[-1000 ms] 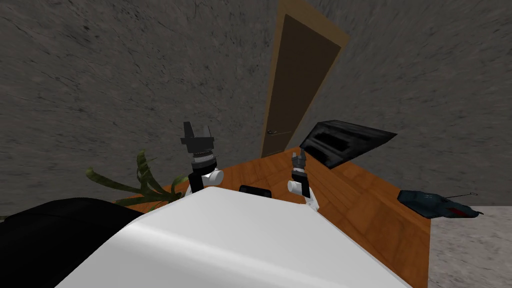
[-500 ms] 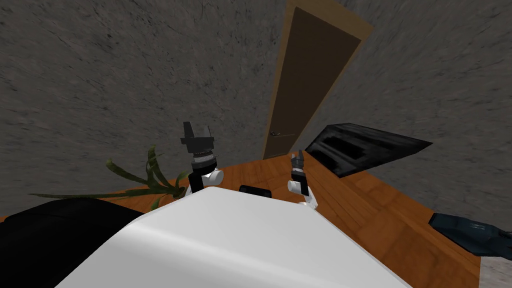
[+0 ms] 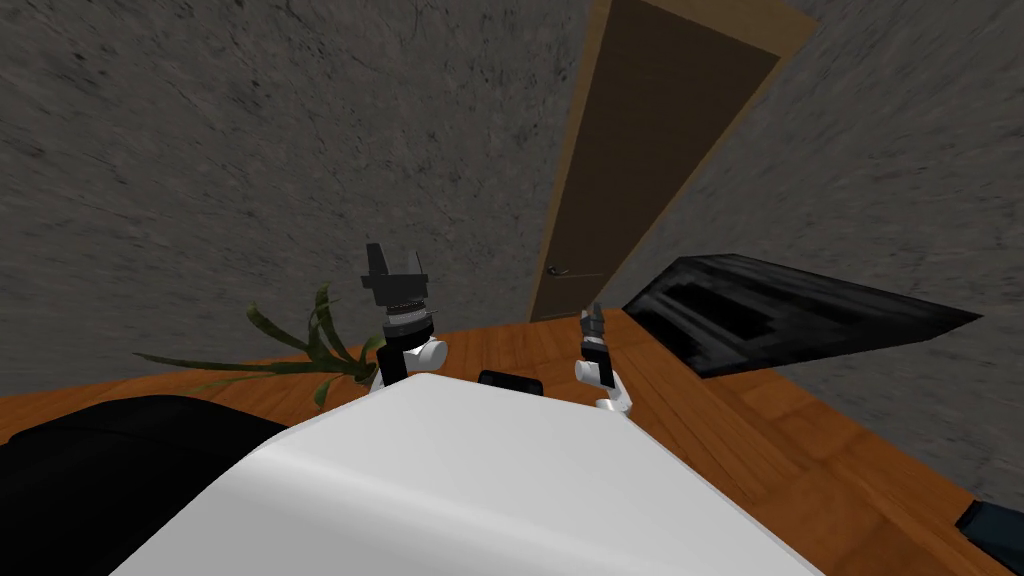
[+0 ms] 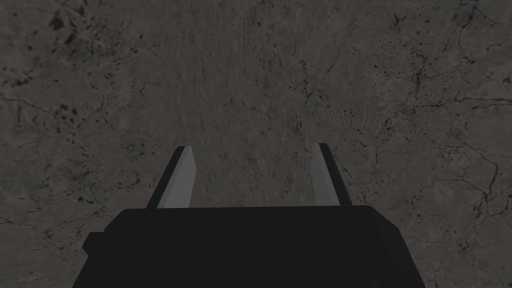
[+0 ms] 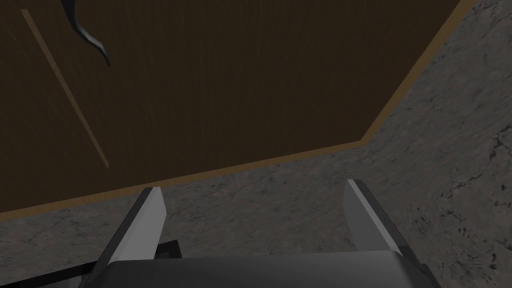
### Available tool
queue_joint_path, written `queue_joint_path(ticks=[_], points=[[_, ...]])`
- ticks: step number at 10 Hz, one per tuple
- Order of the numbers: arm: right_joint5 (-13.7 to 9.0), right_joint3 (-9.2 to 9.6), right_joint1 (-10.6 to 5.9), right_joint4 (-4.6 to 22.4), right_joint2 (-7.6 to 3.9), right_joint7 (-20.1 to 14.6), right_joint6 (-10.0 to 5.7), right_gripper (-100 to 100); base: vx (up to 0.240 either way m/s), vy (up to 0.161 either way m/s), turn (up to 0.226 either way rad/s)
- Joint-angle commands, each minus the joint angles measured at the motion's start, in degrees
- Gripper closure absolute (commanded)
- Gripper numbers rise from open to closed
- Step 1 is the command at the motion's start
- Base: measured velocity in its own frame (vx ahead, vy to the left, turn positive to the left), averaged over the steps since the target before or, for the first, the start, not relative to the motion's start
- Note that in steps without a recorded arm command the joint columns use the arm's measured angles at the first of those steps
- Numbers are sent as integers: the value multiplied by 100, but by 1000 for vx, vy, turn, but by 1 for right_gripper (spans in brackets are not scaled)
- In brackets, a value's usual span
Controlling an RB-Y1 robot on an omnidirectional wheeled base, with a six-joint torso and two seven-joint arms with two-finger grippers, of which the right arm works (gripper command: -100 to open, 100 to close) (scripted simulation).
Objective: Pull the door open
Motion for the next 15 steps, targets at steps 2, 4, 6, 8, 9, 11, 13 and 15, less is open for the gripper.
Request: queue_joint_path(ticks=[2, 4, 6, 8, 9, 11, 13, 15], points=[[-21, -3, -119, 327, -65, -14, -38, -100, 76, -62, 167], [-37, -7, -231, 610, -118, -23, -77, -100, 74, -92, 175], [-53, -12, -341, 886, -167, -33, -115, -100, 54, -100, 167], [-69, -17, -451, 1161, -216, -42, -153, -100, 61, -85, 178], [-77, -19, -506, 1298, -240, -47, -172, -100, 58, -82, 150], [-92, -23, -611, 1563, -286, -56, -209, -100, 48, -77, 151], [-107, -28, -715, 1821, -331, -65, -245, -100, 41, -90, 184], [-121, -32, -818, 2080, -375, -73, -281, -100, 51, -102, 145]])
